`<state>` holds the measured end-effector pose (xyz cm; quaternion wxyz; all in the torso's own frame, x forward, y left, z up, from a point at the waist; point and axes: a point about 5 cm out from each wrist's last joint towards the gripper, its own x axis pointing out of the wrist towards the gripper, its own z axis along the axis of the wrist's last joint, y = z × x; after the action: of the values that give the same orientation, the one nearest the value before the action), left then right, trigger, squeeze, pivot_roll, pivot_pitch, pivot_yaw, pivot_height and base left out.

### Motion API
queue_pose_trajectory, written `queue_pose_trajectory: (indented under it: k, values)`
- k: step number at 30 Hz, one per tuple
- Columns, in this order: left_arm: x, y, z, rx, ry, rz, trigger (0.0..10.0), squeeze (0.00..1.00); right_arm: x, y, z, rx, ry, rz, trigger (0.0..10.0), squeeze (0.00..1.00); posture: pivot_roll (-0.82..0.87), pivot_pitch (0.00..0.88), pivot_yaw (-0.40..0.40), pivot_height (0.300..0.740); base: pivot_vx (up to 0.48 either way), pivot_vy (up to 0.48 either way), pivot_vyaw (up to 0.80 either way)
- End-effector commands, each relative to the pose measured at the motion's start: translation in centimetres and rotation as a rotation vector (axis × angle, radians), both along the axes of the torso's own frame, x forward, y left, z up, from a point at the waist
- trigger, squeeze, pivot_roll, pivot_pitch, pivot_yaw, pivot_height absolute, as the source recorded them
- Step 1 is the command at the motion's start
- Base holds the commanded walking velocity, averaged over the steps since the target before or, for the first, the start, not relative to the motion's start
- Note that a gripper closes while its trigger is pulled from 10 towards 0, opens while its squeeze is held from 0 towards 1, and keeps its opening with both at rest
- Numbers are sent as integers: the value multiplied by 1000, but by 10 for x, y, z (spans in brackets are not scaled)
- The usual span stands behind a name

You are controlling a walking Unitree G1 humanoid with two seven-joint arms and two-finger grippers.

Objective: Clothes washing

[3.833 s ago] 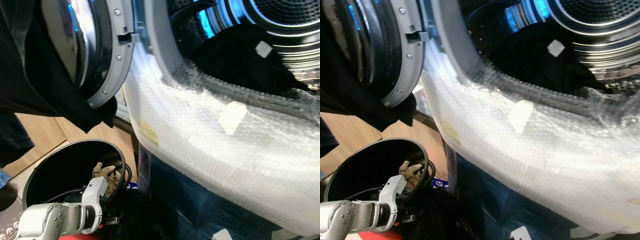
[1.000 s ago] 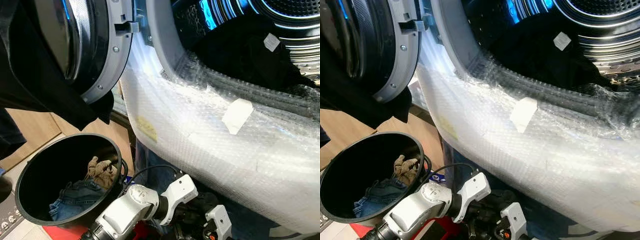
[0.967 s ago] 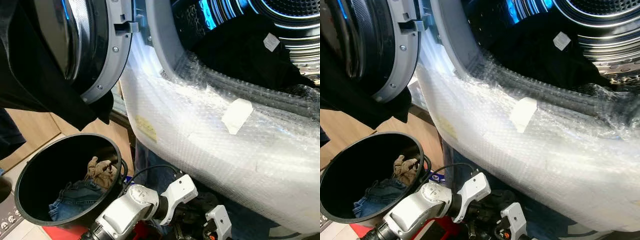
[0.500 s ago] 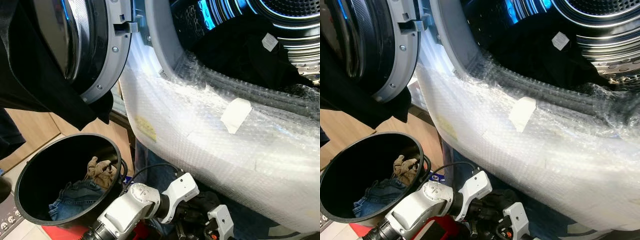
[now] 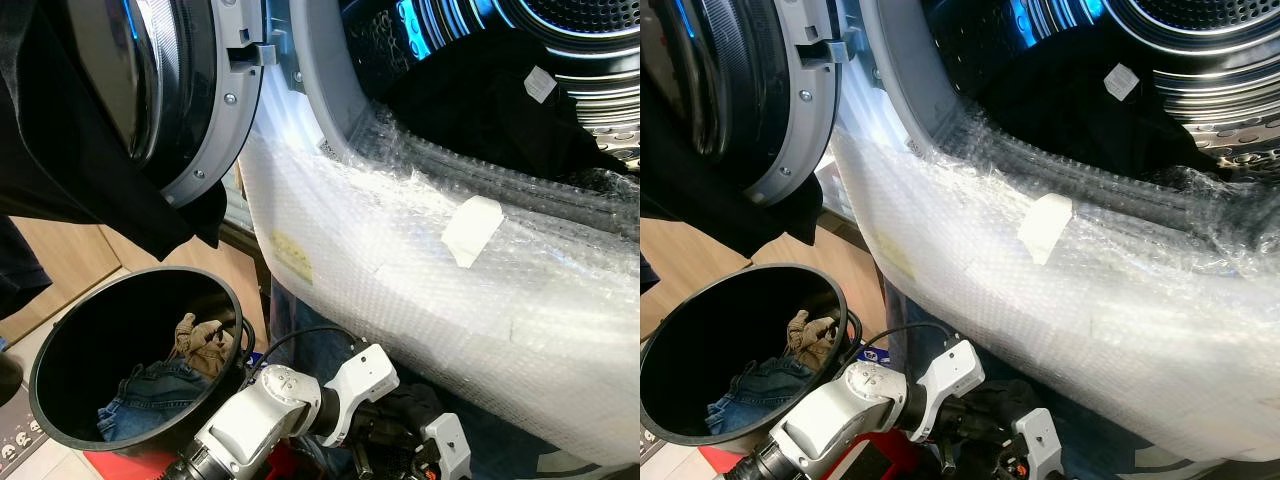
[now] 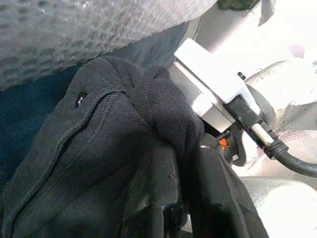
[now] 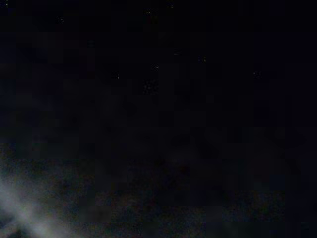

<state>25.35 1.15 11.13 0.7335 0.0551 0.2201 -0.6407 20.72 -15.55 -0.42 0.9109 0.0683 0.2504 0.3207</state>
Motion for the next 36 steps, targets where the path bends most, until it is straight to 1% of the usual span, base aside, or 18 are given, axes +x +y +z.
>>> queue_pose_trajectory:
  k: [1,6,9,12,15,18,21,24,25,26,27,28,29,32,36]
  values:
    - [-2,-7,15,-47,-33,-40,0,0,0,-1,-2,13,5,-36,0,0,18,119,-8,740,0,0,0]
    - [0,-2,16,-39,-53,-15,0,0,1,-1,-2,29,-7,-68,0,0,16,125,-9,740,0,0,0]
    - [4,4,19,-41,-63,25,0,0,0,-3,-2,39,-10,-99,0,0,25,126,-5,740,0,0,0]
    - [7,7,26,-56,-72,44,0,0,5,-4,1,52,-33,-115,0,0,24,129,0,740,0,0,0]
    - [8,9,28,-54,-85,50,0,0,8,-4,2,54,-44,-124,0,0,29,135,4,740,0,0,0]
    - [5,13,26,-29,-100,44,0,0,9,-2,4,64,-55,-117,0,0,31,136,6,740,0,0,0]
    - [4,14,26,-34,-95,57,0,0,8,-1,5,70,-60,-111,0,0,29,134,9,740,0,0,0]
    - [2,15,27,-41,-93,61,0,0,9,-1,6,85,-69,-129,0,0,28,127,15,740,0,0,0]
    - [1,16,26,-35,-96,64,1294,0,10,1,7,101,-74,-132,0,0,25,128,18,740,0,0,0]
    - [0,16,25,-33,-97,65,1294,0,10,1,7,104,-76,-131,0,0,24,127,19,740,0,0,0]
    - [0,16,25,-32,-97,66,4039,0,10,2,7,105,-77,-131,0,0,24,123,20,740,0,0,0]
    - [-1,16,24,-31,-96,66,9020,0,10,3,8,107,-78,-128,0,0,25,122,20,740,0,0,0]
    - [-2,16,23,-29,-94,64,10000,0,10,4,8,111,-81,-124,0,0,26,121,22,740,0,0,0]
    - [-4,17,20,-20,-93,56,10000,0,10,6,8,115,-83,-119,0,0,25,119,22,740,0,0,0]
    - [-3,20,23,-15,-107,62,10000,0,12,7,10,128,-94,-122,0,0,25,115,24,740,0,0,0]
